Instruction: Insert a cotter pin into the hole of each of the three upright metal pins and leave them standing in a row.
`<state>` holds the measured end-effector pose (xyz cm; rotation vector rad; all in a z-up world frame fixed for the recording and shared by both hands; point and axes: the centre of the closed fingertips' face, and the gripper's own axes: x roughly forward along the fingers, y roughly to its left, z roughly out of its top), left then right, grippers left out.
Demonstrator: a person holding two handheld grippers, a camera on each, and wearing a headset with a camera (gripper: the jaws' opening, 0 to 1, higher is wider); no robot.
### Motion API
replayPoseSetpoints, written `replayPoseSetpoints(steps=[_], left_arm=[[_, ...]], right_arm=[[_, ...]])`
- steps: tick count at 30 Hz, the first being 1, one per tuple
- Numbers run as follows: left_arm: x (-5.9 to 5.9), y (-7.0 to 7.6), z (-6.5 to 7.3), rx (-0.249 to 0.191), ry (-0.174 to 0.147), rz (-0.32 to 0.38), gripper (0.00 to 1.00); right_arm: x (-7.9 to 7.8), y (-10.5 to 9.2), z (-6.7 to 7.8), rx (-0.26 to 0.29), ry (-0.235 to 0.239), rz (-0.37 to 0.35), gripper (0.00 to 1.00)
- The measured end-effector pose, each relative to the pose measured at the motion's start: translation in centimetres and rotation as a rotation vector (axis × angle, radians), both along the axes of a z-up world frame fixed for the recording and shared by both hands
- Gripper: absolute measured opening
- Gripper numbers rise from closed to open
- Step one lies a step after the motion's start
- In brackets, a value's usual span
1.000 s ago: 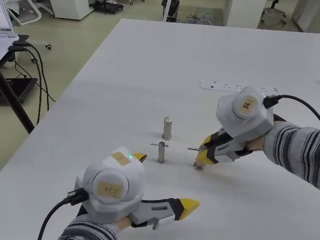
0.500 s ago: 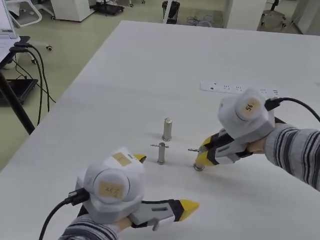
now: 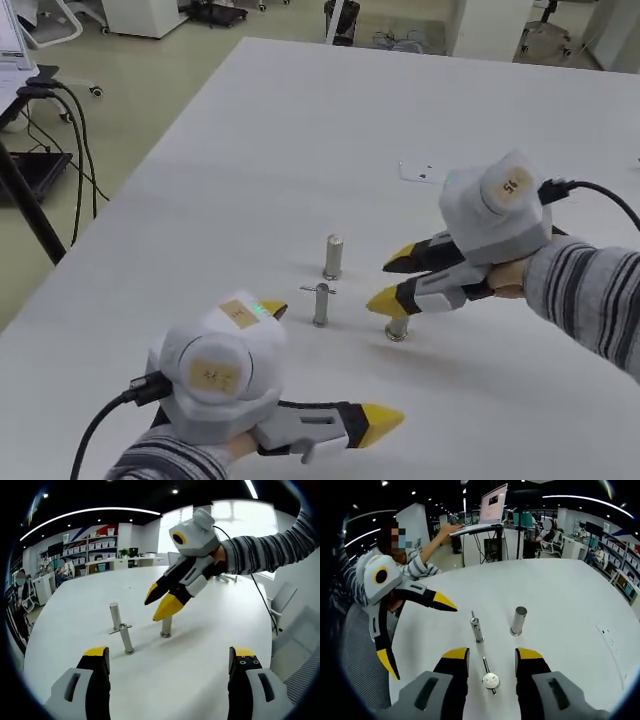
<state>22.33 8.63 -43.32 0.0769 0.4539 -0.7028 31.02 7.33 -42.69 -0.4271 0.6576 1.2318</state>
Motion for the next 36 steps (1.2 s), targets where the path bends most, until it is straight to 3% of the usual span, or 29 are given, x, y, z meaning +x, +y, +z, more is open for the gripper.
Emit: replayPoseSetpoints(steps=[4, 8, 15, 24, 36], left_arm=[[0.2, 0.4, 0.1, -0.003, 0.002, 0.014, 0.99], [0.2, 0.8, 0.0, 0.003, 0.006, 0.019, 0.99], [0.4, 0.9, 0.1, -0.005, 0.008, 0.020, 0.99], [0.5, 1.1, -0.2, 0.007, 0.014, 0.020, 0.98], [0.8, 1.5, -0.4, 0.017, 0.016, 0.042, 0.97]], right_arm=[[1.7, 1.4, 0.5, 0.076, 0.001, -0.097, 0.33], [3.5, 2.3, -0.1, 0.086, -0.017, -0.124, 0.32], [6.4, 4.2, -1.7, 0.120, 0.028, -0.190, 0.27], [7.1, 6.0, -3.0, 0.100, 0.050, -0.230, 0.21], [6.6, 7.1, -2.9, 0.126, 0.059, -0.267, 0.12]])
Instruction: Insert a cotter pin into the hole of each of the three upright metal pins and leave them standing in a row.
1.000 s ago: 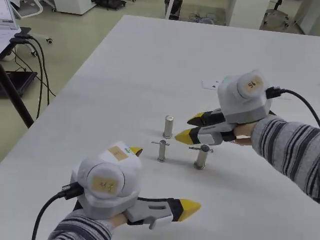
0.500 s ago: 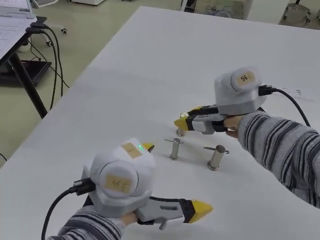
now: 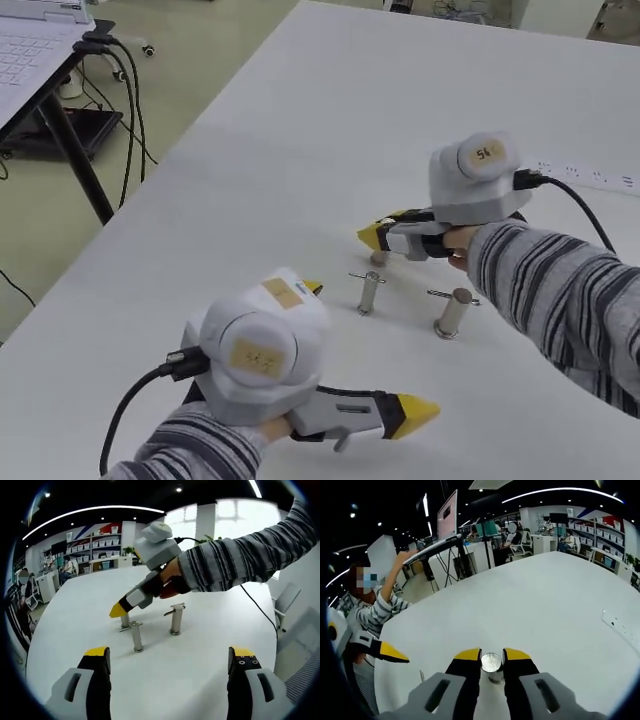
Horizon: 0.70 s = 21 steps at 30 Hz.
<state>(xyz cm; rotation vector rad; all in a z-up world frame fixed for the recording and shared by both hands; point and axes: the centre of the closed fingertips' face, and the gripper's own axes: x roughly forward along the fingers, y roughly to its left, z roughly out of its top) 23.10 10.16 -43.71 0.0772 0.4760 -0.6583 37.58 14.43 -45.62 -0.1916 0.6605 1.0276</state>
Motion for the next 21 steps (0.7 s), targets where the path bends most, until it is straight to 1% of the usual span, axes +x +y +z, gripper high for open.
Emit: replayPoseSetpoints(steps=[2, 4, 5, 7, 10, 12, 14, 18, 21], left_arm=[[0.1, 0.1, 0.0, -0.003, -0.002, 0.005, 0.98], [0.0, 0.0, -0.1, -0.006, 0.006, 0.006, 0.98], [-0.1, -0.1, -0.2, -0.005, 0.007, 0.001, 0.98], [-0.2, -0.3, -0.1, 0.000, -0.001, -0.009, 0.99], [-0.3, -0.7, 0.0, -0.006, -0.008, -0.021, 0.99], [-0.3, -0.9, 0.0, -0.010, -0.004, -0.026, 0.99], [-0.3, -0.9, 0.1, -0.008, -0.007, -0.028, 0.99], [-0.1, -1.0, 0.4, -0.025, -0.013, -0.024, 0.99], [0.0, -0.9, 0.5, -0.028, -0.013, -0.022, 0.99]], right_arm=[[-0.1, 0.2, 0.1, -0.005, -0.012, 0.007, 0.12], [-0.2, 0.1, 0.1, -0.015, -0.017, 0.010, 0.11], [0.5, -0.1, 0.0, -0.026, -0.034, 0.012, 0.11], [0.7, -0.2, 0.2, -0.038, -0.056, 0.014, 0.10], [0.8, -0.5, 0.2, -0.037, -0.045, -0.002, 0.09], [0.8, -0.9, 0.4, -0.039, -0.057, -0.008, 0.09], [1.3, -1.3, 0.5, -0.036, -0.058, -0.015, 0.09], [1.4, -2.5, 1.0, -0.035, -0.061, -0.037, 0.09], [1.2, -3.5, 1.3, -0.057, -0.065, -0.049, 0.09]])
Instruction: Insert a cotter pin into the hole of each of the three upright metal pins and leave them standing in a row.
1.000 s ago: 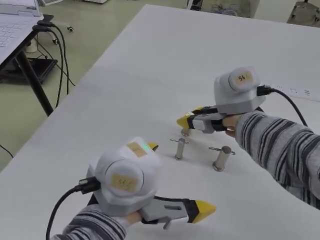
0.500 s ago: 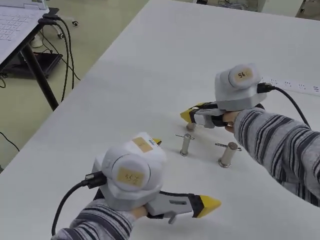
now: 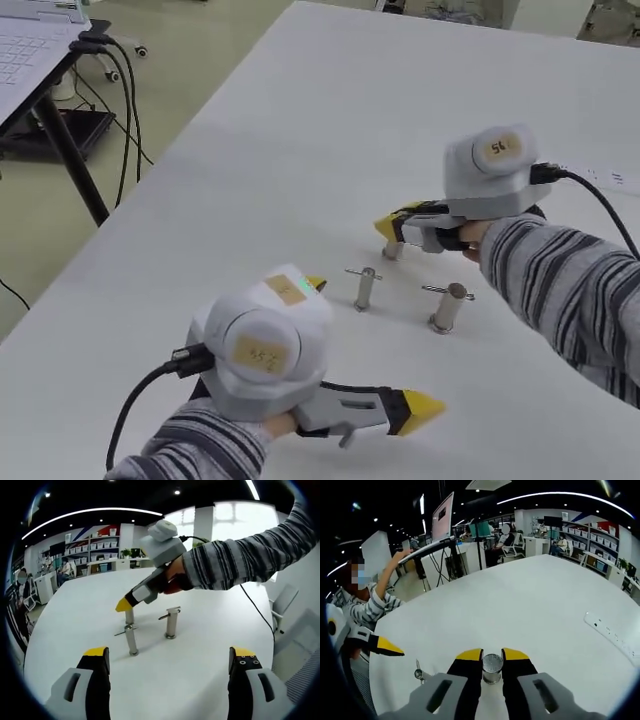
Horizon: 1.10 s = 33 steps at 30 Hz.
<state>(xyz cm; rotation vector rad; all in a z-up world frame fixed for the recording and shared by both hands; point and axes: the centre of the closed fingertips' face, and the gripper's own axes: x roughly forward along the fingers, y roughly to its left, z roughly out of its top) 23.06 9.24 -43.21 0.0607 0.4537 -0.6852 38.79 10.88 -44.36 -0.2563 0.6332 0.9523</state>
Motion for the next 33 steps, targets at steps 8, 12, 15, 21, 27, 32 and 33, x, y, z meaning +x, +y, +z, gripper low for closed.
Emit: replayPoseSetpoints(steps=[8, 12, 15, 21, 27, 32, 33], left_arm=[[-0.1, -0.1, 0.3, -0.003, -0.005, -0.007, 0.99], [-0.2, -0.4, 0.4, 0.005, -0.010, -0.017, 0.99], [-0.2, -0.4, 0.5, -0.003, -0.010, -0.016, 0.99], [-0.3, -0.3, 0.5, -0.002, -0.006, -0.016, 0.99], [-0.3, 0.0, 0.5, -0.003, -0.002, -0.013, 0.99], [-0.2, 0.1, 0.7, -0.010, -0.006, -0.005, 0.99], [-0.3, 0.1, 0.7, -0.009, -0.006, -0.007, 0.99]], right_arm=[[0.5, -3.3, -0.1, -0.025, -0.005, -0.038, 0.09], [-0.7, -5.0, 0.0, -0.042, -0.004, -0.058, 0.09], [-1.6, -6.2, -0.1, -0.048, 0.002, -0.080, 0.09], [-3.6, -8.8, -0.2, -0.057, 0.010, -0.135, 0.09], [-5.4, -10.5, -0.1, -0.059, 0.013, -0.166, 0.09], [-6.9, -11.8, 0.0, -0.046, 0.023, -0.207, 0.09], [-7.2, -12.1, 0.1, -0.038, 0.030, -0.220, 0.09]])
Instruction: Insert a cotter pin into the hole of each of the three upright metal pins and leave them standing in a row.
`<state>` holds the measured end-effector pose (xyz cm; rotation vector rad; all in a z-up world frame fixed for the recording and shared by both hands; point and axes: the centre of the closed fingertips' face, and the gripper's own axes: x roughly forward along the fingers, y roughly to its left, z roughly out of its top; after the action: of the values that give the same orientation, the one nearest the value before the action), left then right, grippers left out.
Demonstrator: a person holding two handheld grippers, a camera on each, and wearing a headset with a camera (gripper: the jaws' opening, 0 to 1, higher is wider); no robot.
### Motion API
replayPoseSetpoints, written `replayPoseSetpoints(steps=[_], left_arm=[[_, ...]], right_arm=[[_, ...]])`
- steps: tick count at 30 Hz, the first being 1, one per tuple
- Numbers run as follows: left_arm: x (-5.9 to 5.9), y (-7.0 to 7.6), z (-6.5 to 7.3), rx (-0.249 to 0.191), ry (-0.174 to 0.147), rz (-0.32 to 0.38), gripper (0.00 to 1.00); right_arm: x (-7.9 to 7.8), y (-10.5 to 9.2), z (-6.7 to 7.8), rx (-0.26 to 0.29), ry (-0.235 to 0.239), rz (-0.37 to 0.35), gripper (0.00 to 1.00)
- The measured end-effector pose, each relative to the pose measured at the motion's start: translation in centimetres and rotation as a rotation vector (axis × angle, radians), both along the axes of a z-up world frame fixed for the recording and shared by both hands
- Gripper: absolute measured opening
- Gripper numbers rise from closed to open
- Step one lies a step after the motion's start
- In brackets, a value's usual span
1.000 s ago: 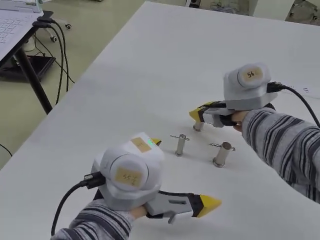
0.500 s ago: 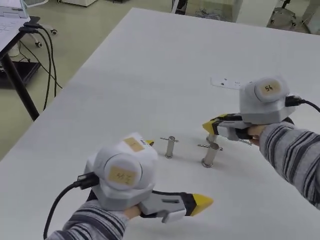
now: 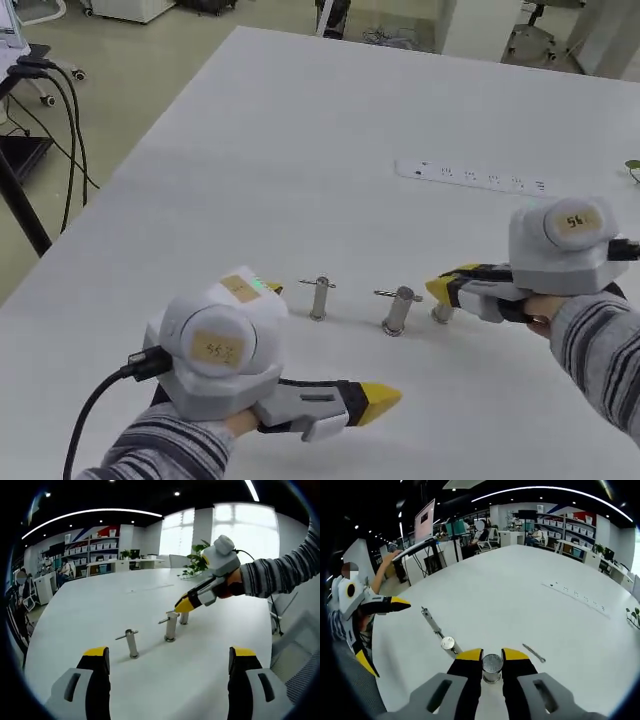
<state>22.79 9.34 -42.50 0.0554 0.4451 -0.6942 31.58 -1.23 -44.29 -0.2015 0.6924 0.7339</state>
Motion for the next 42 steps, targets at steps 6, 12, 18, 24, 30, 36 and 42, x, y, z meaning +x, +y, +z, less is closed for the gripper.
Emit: replayPoseSetpoints(steps=[6, 12, 18, 24, 30, 36, 42], left_arm=[[-0.1, -0.4, 0.0, 0.003, 0.002, -0.014, 0.99], [-0.2, -0.6, -0.1, 0.005, 0.002, -0.020, 0.99], [-0.3, -0.6, 0.0, 0.006, -0.002, -0.025, 0.99], [-0.3, -0.8, -0.1, 0.013, 0.003, -0.035, 0.99], [-0.4, -0.9, -0.1, 0.022, -0.002, -0.049, 0.99], [-0.5, -1.2, -0.1, 0.019, -0.001, -0.061, 0.99], [-0.7, -1.4, -0.3, 0.026, 0.001, -0.074, 0.99]], right_arm=[[-1.5, -0.8, 0.2, 0.012, 0.006, -0.031, 0.09], [-2.9, -1.1, 0.0, 0.001, -0.004, -0.038, 0.09], [-4.3, -1.0, -0.3, -0.008, -0.002, -0.041, 0.09], [-5.9, 0.1, -0.4, 0.007, -0.001, -0.043, 0.09], [-7.0, 1.6, -0.4, 0.022, -0.002, -0.037, 0.09], [-7.8, 3.0, -0.8, 0.025, -0.002, -0.021, 0.09], [-8.4, 4.1, -1.0, 0.027, -0.012, -0.014, 0.09]])
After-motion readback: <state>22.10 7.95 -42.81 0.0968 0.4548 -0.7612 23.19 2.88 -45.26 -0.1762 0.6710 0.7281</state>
